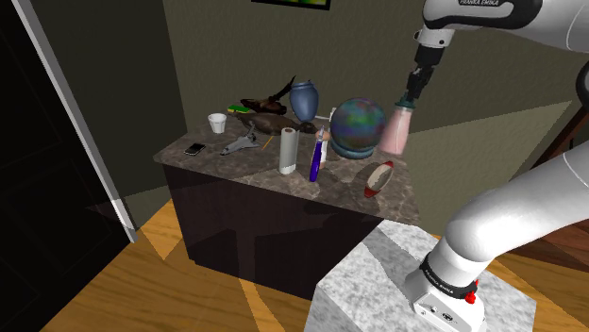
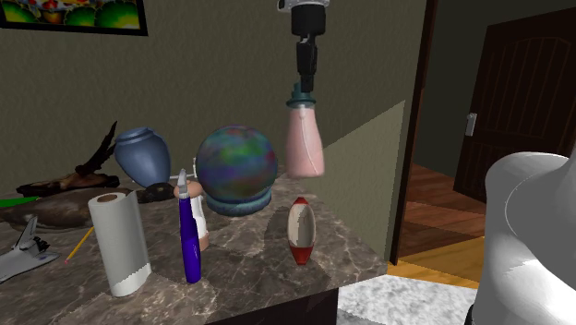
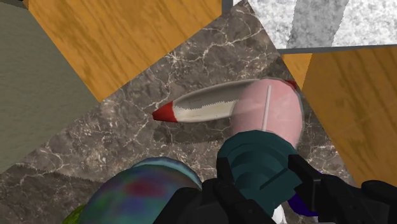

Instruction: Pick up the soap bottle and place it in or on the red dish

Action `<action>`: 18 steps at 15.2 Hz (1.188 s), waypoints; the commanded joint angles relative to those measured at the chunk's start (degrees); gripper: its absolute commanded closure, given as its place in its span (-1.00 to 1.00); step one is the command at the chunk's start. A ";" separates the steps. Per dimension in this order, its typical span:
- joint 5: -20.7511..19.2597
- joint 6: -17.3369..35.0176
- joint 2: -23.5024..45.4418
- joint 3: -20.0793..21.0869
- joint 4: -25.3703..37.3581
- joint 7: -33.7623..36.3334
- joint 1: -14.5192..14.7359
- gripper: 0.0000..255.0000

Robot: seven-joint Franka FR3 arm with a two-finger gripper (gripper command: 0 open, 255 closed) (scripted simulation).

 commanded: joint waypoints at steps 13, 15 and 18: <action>-1.16 9.99 -1.69 -0.97 -11.59 0.63 -0.69 1.00; -1.30 11.51 -1.73 -1.14 -13.15 0.73 -0.76 1.00; -1.50 13.81 -1.68 -1.42 -15.40 0.87 -0.87 1.00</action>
